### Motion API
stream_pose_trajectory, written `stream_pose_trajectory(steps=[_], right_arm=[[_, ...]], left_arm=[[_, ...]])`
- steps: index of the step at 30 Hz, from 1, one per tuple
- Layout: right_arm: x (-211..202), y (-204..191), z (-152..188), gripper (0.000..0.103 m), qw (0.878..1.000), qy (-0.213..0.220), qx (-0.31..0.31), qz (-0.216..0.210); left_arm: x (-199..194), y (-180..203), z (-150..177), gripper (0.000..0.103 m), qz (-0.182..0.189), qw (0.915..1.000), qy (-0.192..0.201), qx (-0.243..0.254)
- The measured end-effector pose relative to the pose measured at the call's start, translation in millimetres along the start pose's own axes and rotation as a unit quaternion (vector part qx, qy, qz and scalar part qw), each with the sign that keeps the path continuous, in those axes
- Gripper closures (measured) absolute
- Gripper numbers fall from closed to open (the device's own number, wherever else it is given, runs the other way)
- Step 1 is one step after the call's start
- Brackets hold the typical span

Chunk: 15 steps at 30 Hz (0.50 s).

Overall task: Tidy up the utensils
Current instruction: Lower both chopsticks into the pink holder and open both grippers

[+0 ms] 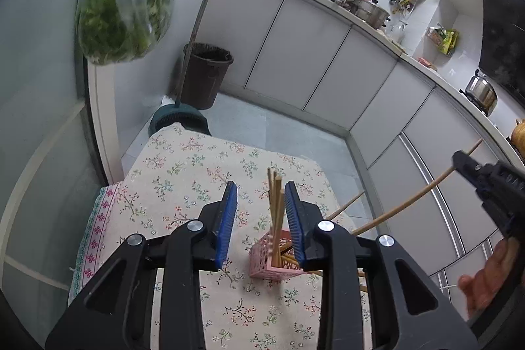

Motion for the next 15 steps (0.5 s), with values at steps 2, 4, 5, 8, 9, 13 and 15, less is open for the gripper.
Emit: stream_pose_trajectory(steps=[2,4,5,8,9,13,15], right_arm=[[18,-7,14,0.097,1.0,-0.009,-0.01,0.006],[36,-13,29,0.097,1.0,-0.014,-0.022,0.014],[42,-16,36,0.097,0.999,-0.014,-0.028,0.019],[58,-20,52,0.095,0.999,-0.013,-0.041,0.02],[61,-19,55,0.087,0.999,-0.017,-0.042,0.018],[62,-13,62,0.082,0.999,-0.03,-0.038,0.02],[57,-9,65,0.082,0.998,-0.033,-0.039,0.027]], left_arm=[[6,-5,1,0.074,-0.004,1.0,-0.007,-0.005],[10,-8,2,0.074,-0.01,0.9999,-0.011,-0.003],[10,-9,3,0.074,-0.013,0.9999,-0.012,-0.002],[10,-12,3,0.073,-0.017,0.9998,-0.01,0.002],[10,-12,3,0.073,-0.018,0.9998,-0.008,0.003],[6,-10,6,0.071,-0.018,0.9997,-0.005,0.014],[4,-7,8,0.068,-0.025,0.9994,0.0,0.022]])
Point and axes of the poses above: each gripper's, at about its wrist camera, not at the fingertips, and x roughly the way its jaws point, y to its right, z to its underside, the point moved 3 cm from there along x, roughly the way its jaws point, and after that the axes turned 8 degrees about -x, right-handed, at the moved point
